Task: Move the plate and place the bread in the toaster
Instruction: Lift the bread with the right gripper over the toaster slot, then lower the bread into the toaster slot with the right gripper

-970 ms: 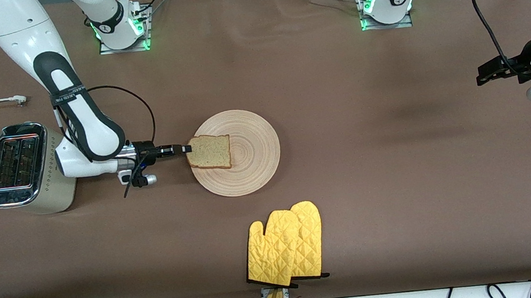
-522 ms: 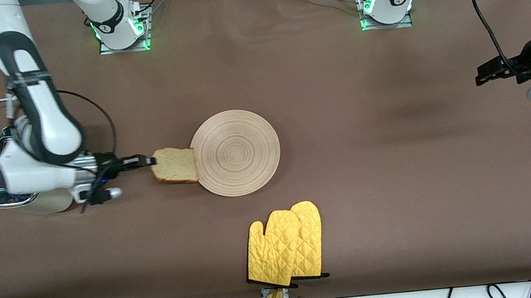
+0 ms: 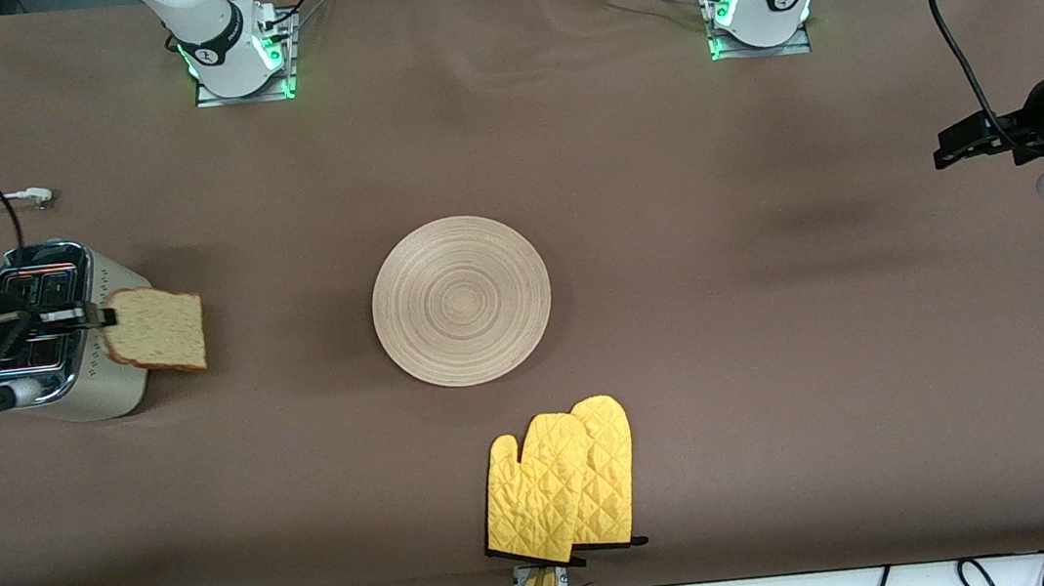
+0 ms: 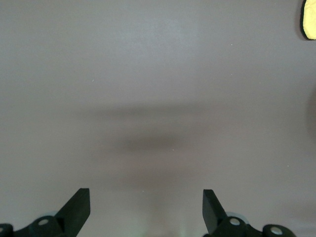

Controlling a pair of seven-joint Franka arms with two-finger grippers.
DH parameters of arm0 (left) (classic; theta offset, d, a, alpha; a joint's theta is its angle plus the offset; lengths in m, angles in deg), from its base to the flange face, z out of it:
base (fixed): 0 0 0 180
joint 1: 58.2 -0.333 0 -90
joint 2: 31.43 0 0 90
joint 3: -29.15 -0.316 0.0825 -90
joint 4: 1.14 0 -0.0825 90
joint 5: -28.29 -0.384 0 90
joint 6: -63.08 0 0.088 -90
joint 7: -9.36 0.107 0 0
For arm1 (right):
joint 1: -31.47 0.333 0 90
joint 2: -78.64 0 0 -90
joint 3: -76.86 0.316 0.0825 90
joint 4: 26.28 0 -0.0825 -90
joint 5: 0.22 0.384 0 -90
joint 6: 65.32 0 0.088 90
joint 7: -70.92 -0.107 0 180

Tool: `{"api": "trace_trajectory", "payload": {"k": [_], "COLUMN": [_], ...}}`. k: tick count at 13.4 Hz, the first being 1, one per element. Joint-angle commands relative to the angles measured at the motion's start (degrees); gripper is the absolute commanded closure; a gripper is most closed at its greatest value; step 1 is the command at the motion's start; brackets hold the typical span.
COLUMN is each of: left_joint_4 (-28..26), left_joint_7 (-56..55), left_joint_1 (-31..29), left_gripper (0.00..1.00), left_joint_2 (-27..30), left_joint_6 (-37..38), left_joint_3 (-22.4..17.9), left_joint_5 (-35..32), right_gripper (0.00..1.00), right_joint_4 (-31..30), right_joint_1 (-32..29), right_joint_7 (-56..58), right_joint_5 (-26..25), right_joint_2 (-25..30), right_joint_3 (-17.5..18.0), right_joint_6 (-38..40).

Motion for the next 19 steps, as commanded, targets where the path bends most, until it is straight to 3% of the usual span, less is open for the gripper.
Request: {"api": "trace_trajectory", "payload": {"k": [1,4,6,10,13,19], "left_joint_4": [-0.4,-0.4,-0.5,-0.5,-0.5,-0.8], "left_joint_7": [-0.3,-0.3,-0.3,-0.3,-0.3,-0.3], "left_joint_1": [-0.7,-0.7,-0.7,-0.7,-0.7,-0.9], "left_gripper": [0.0,0.0,0.0,0.0,0.0,0.0], "left_joint_2": [0.4,0.4,0.5,0.7,0.7,0.8], "left_joint_6": [0.1,0.1,0.0,-0.3,-0.3,-0.3], "left_joint_3": [0.3,0.3,0.3,0.3,0.3,0.2], "left_joint_5": [1.6,2.0,2.5,2.8,2.9,3.5], "right_gripper": [1.0,1.0,1.0,1.0,1.0,1.0], "right_joint_4": [2.5,2.6,2.7,6.4,6.8,6.4], "right_joint_1": [0.2,0.2,0.3,0.1,0.1,-0.8], "right_joint_7": [0.1,4.2,6.3,10.5,11.9,10.7], "right_joint_5": [-5.4,-11.2,-12.5,-19.2,-19.4,-19.3], "right_joint_2": [-1.2,-0.9,-0.8,-0.8,-1.1,-3.8], "right_joint_3": [-3.3,-6.9,-9.5,-10.2,-12.4,-12.5], "right_joint_6": [2.0,2.0,2.0,2.1,1.3,0.6]}}
